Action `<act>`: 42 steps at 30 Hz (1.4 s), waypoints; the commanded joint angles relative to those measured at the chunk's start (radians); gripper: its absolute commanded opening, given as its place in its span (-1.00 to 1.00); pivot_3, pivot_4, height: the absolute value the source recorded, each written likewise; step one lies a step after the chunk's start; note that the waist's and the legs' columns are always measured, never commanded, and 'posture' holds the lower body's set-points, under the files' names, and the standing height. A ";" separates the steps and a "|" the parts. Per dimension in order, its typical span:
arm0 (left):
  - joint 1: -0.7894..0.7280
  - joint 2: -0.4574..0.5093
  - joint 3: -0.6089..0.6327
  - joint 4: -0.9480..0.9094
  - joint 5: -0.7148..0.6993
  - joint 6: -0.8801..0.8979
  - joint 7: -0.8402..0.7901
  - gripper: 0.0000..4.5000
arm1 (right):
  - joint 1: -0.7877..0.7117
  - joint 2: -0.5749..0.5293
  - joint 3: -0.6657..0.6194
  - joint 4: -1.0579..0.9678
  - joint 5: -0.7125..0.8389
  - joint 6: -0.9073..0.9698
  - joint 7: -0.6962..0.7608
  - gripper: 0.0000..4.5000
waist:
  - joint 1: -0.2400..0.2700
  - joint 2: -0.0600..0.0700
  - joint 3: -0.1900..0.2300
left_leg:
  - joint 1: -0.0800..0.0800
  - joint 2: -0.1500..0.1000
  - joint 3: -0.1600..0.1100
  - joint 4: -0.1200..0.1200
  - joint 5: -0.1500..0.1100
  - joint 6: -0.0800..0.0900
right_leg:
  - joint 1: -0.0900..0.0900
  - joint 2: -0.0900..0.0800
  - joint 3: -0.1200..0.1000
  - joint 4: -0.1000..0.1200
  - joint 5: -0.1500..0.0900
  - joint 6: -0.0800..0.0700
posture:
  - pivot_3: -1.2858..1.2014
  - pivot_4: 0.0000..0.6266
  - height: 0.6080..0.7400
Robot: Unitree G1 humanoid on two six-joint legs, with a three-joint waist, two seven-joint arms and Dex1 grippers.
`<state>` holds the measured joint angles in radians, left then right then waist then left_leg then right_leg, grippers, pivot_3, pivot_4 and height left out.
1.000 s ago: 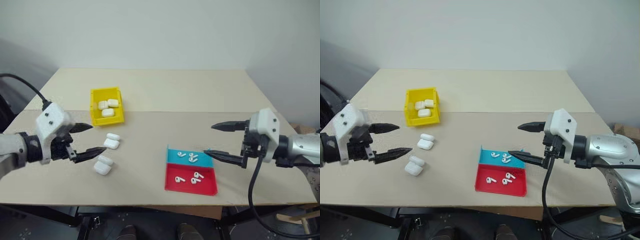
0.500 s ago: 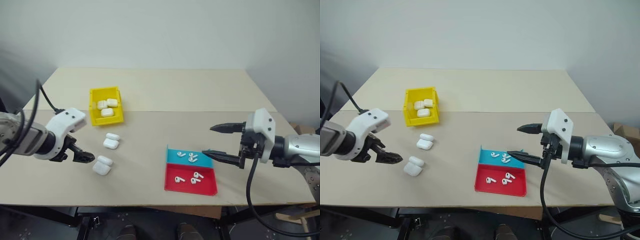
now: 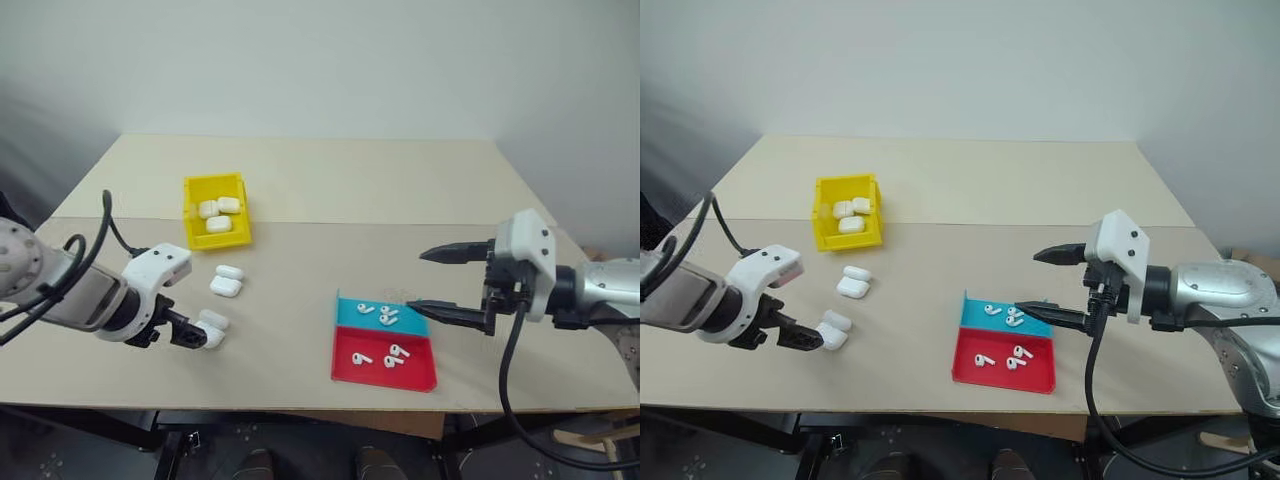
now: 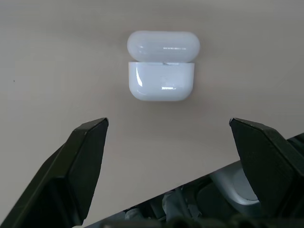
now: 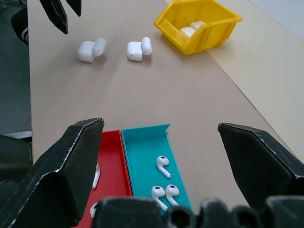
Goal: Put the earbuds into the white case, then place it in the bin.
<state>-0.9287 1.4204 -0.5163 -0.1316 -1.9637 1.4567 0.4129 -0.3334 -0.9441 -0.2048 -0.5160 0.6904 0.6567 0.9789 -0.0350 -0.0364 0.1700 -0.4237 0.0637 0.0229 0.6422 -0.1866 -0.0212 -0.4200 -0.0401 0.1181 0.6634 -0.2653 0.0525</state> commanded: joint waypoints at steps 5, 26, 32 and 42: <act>-0.093 -0.085 -0.082 0.085 -0.008 0.029 0.142 0.98 | 0.003 0.041 0.003 -0.069 0.000 -0.025 -0.050 1.00 | 0.007 0.000 0.000 | -0.001 0.000 0.000 0.000 0.000 0.000 | -0.001 0.000 0.000 0.000 0.000 0.000 | 0.03 -0.52 1.00; -0.132 -0.355 -0.121 0.290 0.203 0.158 0.092 0.98 | 0.038 0.054 0.009 -0.120 -0.001 -0.031 -0.086 1.00 | 0.020 0.000 0.000 | -0.001 -0.001 -0.001 0.000 0.001 -0.001 | 0.000 0.000 0.000 0.000 0.000 0.000 | 0.03 -0.52 1.00; -0.102 -0.386 -0.105 0.314 0.241 0.158 0.117 0.98 | 0.033 0.058 0.024 -0.117 -0.013 -0.037 -0.087 1.00 | 0.021 0.000 0.000 | -0.001 -0.001 -0.001 0.000 0.001 -0.001 | 0.000 -0.001 0.000 0.000 0.000 0.000 | 0.03 -0.52 1.00; -0.039 -0.422 -0.020 0.293 0.306 0.158 0.137 0.24 | 0.040 0.054 0.029 -0.120 -0.022 -0.050 -0.071 1.00 | 0.021 0.000 -0.001 | 0.001 -0.003 -0.002 0.000 0.001 -0.002 | 0.001 -0.001 0.000 0.000 0.001 0.001 | 0.03 -0.52 1.00</act>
<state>-0.9795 0.9975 -0.5459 0.1659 -1.6815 1.6117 0.5350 -0.2942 -0.8886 -0.1667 -0.6070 0.6696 0.6388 0.9058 -0.0144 -0.0360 0.1692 -0.4231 0.0610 0.0211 0.6422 -0.1857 -0.0228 -0.4191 -0.0414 0.1183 0.6636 -0.2646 0.0530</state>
